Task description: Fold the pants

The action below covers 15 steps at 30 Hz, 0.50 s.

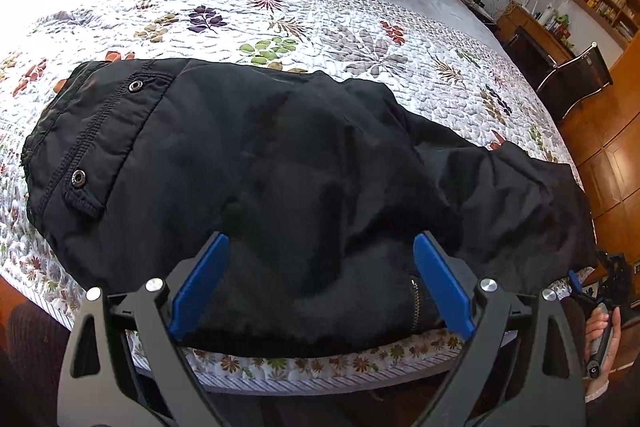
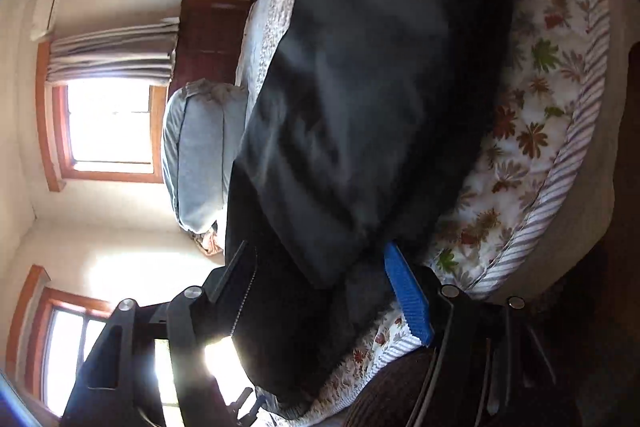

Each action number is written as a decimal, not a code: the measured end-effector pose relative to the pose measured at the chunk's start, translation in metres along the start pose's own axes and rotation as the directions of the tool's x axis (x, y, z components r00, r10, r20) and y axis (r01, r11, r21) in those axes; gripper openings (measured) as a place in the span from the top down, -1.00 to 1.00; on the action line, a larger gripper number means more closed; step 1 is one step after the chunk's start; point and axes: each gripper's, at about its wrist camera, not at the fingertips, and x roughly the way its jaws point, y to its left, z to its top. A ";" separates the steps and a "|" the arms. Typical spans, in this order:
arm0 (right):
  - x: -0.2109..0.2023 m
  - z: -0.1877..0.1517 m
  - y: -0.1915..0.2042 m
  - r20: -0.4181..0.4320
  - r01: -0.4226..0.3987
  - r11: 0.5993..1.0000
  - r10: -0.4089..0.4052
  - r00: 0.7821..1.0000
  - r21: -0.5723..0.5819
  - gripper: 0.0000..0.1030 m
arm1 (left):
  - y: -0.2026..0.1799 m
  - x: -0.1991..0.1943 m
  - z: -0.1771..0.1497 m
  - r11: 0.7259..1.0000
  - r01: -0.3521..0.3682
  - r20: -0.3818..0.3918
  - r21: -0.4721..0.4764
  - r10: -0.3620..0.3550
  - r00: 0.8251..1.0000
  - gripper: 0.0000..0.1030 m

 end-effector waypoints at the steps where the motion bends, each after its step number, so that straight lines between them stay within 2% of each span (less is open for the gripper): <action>1: 0.000 0.003 0.000 0.016 -0.001 1.000 0.001 1.000 -0.001 -0.32 | 0.000 0.001 0.000 1.000 -0.002 -0.002 0.000 0.002 1.000 -0.81; 3: 0.002 0.010 0.003 0.043 0.008 1.000 -0.007 0.999 -0.026 -0.32 | 0.000 0.003 0.000 1.000 -0.004 -0.009 -0.004 0.004 1.000 -0.81; 4: 0.003 0.014 0.005 0.063 0.020 0.999 -0.018 0.998 -0.035 -0.23 | 0.000 0.003 0.000 1.000 -0.004 -0.013 -0.008 0.004 1.000 -0.81; 6: 0.006 0.024 0.012 0.102 0.054 0.996 -0.046 0.994 -0.075 0.08 | 0.002 0.004 -0.001 1.000 -0.003 -0.021 -0.016 0.002 1.000 -0.81; 8: 0.005 0.032 0.018 0.145 0.097 0.991 -0.083 0.986 -0.089 0.69 | 0.003 0.004 0.000 1.000 -0.008 -0.022 -0.021 0.008 1.000 -0.81; 9: 0.005 0.039 0.021 0.158 0.090 0.993 -0.076 0.985 -0.082 0.87 | 0.004 0.004 0.000 1.000 -0.010 -0.022 -0.026 0.010 1.000 -0.81; 15: -0.026 0.072 0.045 0.255 0.113 0.983 -0.074 0.964 -0.145 0.92 | 0.008 0.008 0.001 0.999 -0.017 -0.043 -0.047 0.015 0.999 -0.81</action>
